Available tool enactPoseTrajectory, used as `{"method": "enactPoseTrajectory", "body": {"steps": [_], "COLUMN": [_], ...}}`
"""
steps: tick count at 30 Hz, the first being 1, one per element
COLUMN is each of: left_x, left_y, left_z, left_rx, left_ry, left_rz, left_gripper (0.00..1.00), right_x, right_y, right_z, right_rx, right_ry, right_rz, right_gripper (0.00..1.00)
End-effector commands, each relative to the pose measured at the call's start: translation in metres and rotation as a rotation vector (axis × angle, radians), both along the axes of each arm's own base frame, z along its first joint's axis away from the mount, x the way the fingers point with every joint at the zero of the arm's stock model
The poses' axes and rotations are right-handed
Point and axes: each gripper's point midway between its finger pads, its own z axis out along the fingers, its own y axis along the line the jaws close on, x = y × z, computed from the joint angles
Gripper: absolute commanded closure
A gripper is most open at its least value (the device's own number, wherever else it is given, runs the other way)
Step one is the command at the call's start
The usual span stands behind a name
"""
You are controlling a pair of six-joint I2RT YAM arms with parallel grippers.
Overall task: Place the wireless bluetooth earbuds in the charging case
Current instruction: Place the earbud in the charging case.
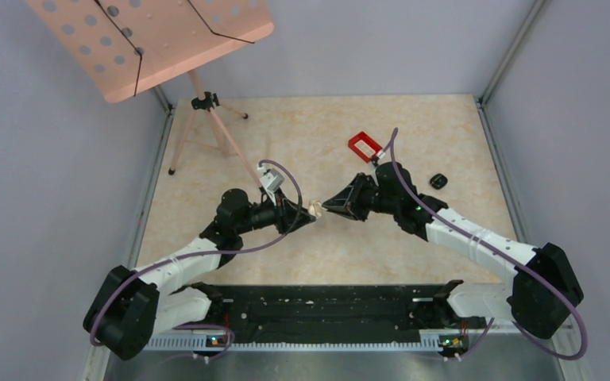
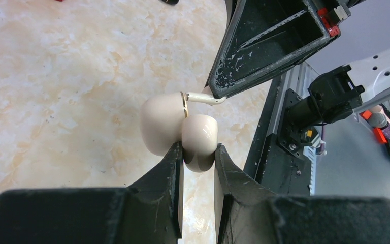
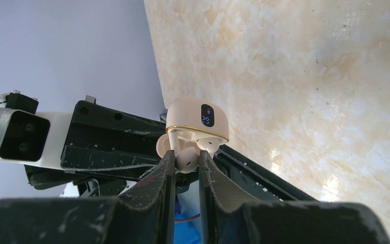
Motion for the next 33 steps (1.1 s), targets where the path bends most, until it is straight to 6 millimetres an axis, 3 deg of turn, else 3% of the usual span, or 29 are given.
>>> {"method": "enactPoseTrajectory", "body": {"steps": [1, 13, 24, 33], "left_x": [0.001, 0.005, 0.012, 0.012], "left_y": [-0.003, -0.003, 0.0, 0.0], "left_z": [0.022, 0.021, 0.018, 0.018], "left_rx": [-0.03, -0.019, -0.003, 0.003], "left_ry": [-0.081, -0.074, -0.06, -0.065], "left_rz": [-0.006, 0.013, 0.053, 0.048], "left_gripper": [1.0, 1.0, 1.0, 1.0], "right_x": [0.011, 0.007, -0.002, -0.001], "right_y": [0.003, 0.006, -0.005, 0.005], "right_z": [0.013, 0.005, -0.005, -0.004], "right_rx": [0.038, 0.05, 0.025, 0.033], "right_ry": [-0.034, -0.017, 0.002, -0.003], "right_rz": [-0.013, 0.004, -0.018, 0.002], "right_gripper": [1.0, 1.0, 1.0, 1.0]}}
